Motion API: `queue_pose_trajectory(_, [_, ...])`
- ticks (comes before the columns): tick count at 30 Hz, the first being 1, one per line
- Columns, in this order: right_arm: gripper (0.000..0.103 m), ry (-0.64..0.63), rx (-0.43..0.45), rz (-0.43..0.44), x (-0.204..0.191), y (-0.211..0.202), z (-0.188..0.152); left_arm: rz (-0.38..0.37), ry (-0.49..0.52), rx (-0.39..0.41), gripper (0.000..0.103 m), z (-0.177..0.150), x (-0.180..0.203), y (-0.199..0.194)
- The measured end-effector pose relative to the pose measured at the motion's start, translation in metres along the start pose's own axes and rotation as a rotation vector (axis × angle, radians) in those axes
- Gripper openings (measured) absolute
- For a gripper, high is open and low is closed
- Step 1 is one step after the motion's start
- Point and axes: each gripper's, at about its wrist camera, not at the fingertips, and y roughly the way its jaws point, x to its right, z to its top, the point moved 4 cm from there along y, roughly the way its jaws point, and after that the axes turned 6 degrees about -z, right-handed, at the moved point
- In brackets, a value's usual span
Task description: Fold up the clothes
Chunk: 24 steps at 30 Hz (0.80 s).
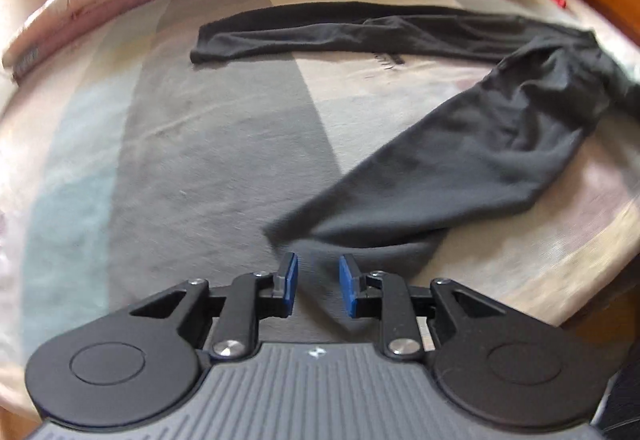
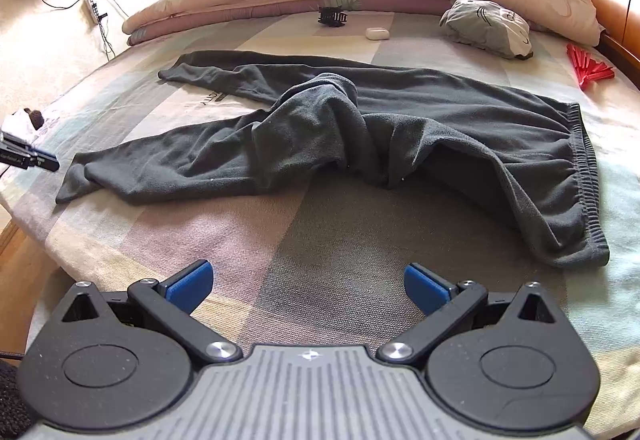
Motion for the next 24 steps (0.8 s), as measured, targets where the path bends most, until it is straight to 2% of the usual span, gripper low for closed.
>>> queue_pose_trajectory(4, [0.103, 0.012, -0.003, 0.014, 0.0, 0.0, -0.001, -0.198, -0.278, 0.043, 0.027, -0.026, 0.008, 0.011])
queue_pose_trajectory(7, [0.103, 0.021, -0.011, 0.022, 0.0, 0.002, -0.002, -0.312, -0.48, 0.053, 0.03, -0.046, 0.012, 0.025])
queue_pose_trajectory(10, [0.103, 0.027, -0.011, 0.027, -0.001, 0.002, -0.001, -0.356, -0.597, 0.067, 0.039, -0.059, 0.012, 0.039])
queue_pose_trajectory(14, [0.103, 0.036, -0.008, 0.035, -0.003, 0.001, 0.0, -0.378, -0.701, 0.142, 0.043, -0.061, 0.001, 0.046])
queue_pose_trajectory(19, [0.103, 0.091, -0.016, 0.084, 0.0, 0.0, 0.002, -0.323, -0.758, 0.218, 0.044, -0.058, -0.012, 0.045])
queue_pose_trajectory(24, [0.103, 0.171, -0.052, 0.185, -0.001, 0.002, 0.007, -0.249, -0.779, 0.314, 0.044, -0.057, -0.016, 0.046])
